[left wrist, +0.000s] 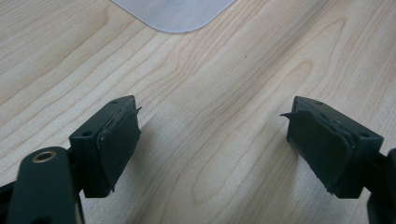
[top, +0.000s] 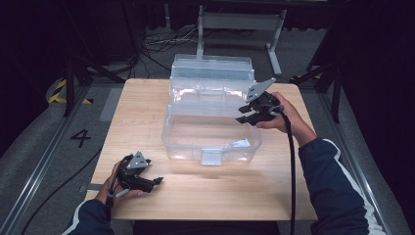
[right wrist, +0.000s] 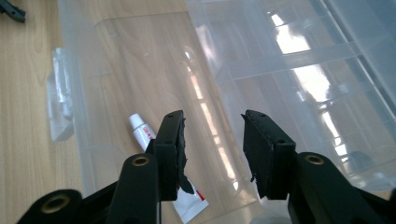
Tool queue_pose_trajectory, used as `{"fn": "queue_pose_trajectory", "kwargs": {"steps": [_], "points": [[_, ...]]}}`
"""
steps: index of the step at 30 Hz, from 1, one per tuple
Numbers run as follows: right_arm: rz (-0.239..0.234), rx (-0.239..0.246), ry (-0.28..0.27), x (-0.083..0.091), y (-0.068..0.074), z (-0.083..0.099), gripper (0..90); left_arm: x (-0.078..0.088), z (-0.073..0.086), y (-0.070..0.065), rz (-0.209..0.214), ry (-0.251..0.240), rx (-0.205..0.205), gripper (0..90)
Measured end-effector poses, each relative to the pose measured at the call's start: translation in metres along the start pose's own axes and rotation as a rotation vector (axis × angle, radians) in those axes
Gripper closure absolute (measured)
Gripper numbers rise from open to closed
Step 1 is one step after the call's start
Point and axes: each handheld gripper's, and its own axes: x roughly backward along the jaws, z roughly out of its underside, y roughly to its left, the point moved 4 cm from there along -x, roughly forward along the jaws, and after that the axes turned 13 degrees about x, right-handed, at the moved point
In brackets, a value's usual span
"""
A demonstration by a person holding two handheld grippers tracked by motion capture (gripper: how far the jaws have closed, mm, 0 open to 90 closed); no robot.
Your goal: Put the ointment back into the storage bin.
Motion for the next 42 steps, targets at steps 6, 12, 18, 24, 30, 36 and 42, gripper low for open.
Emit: {"fn": "queue_pose_trajectory", "kwargs": {"steps": [6,12,18,24,30,36,42], "points": [[0.061,-0.029,-0.03,0.005,-0.009,0.0,59.2,0.0,0.0,0.0,0.0,0.001,0.0,17.1],[0.096,-0.059,-0.064,0.008,-0.017,0.002,58.5,0.0,0.0,0.0,0.001,0.001,0.001,17.2],[0.202,-0.076,-0.139,0.013,-0.03,0.004,57.4,0.0,-0.002,-0.001,-0.014,0.02,0.009,17.3],[0.261,-0.121,-0.214,0.017,-0.045,0.008,55.2,0.001,-0.006,-0.005,-0.03,0.055,0.018,20.6],[0.265,-0.14,-0.232,0.013,-0.055,0.012,51.2,0.008,-0.02,-0.013,-0.036,-0.003,0.005,22.0],[0.305,-0.149,-0.237,0.011,-0.067,0.014,50.3,0.023,-0.039,-0.017,-0.059,-0.079,-0.014,22.1],[0.281,-0.163,-0.198,0.006,-0.077,0.019,49.8,0.038,-0.058,-0.022,-0.095,-0.116,-0.044,24.8]]}}
